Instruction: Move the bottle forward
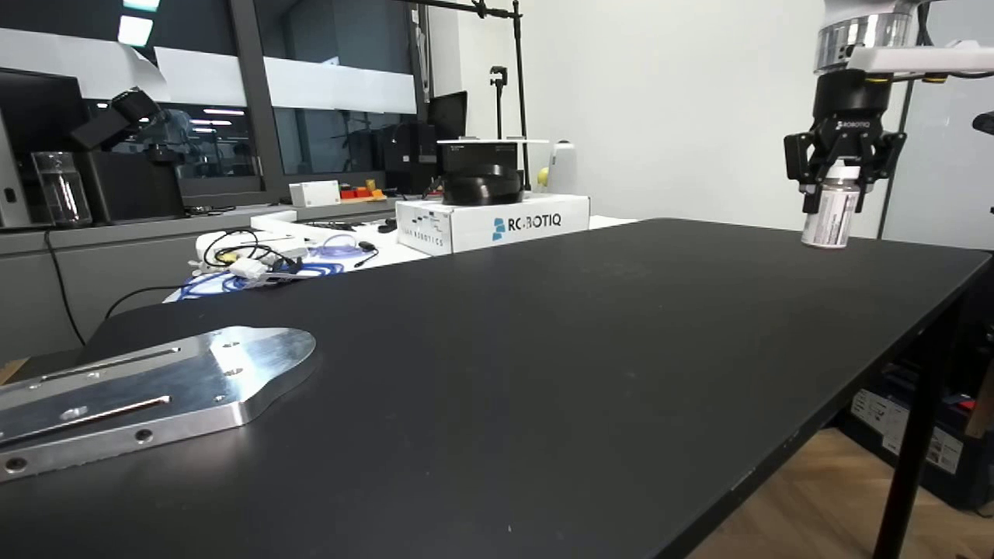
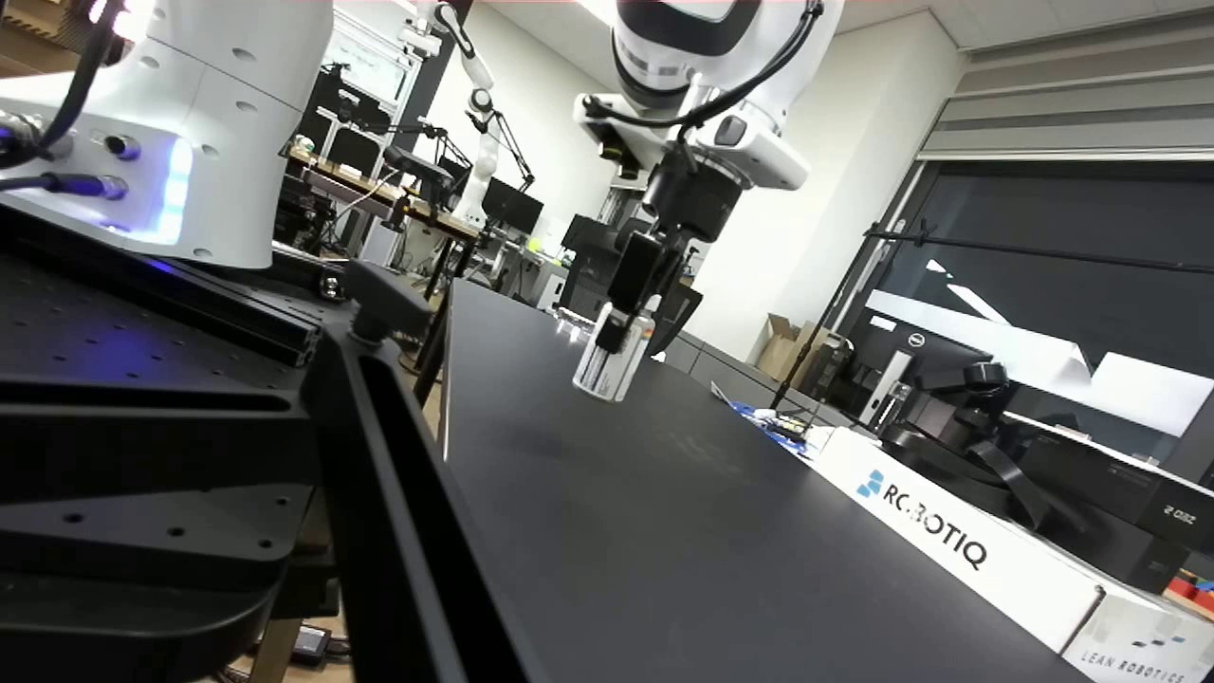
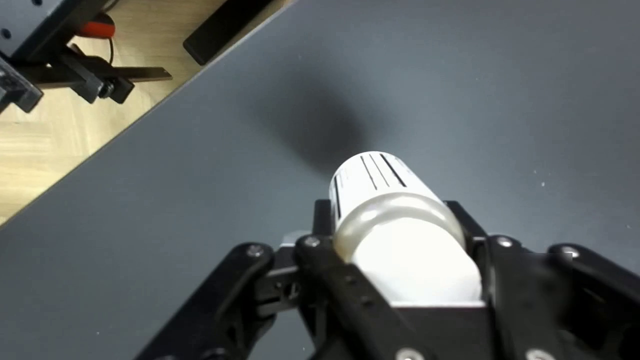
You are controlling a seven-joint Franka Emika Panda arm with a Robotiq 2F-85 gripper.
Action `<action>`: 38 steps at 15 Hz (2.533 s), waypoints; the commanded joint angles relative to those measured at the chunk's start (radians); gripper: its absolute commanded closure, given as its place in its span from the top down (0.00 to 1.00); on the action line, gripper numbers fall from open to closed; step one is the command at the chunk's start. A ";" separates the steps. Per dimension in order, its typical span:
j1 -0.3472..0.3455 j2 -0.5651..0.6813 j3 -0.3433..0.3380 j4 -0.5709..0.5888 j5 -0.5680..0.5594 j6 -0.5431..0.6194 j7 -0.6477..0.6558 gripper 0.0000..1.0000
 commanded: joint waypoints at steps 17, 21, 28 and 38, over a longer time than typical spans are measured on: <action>0.209 0.567 0.051 0.891 0.006 -0.317 0.204 0.31; 0.213 0.674 0.062 0.963 0.025 -0.327 0.176 0.31; 0.208 0.761 0.067 1.027 0.049 -0.321 0.157 0.31; 0.222 0.587 0.037 0.913 0.034 -0.338 0.184 1.00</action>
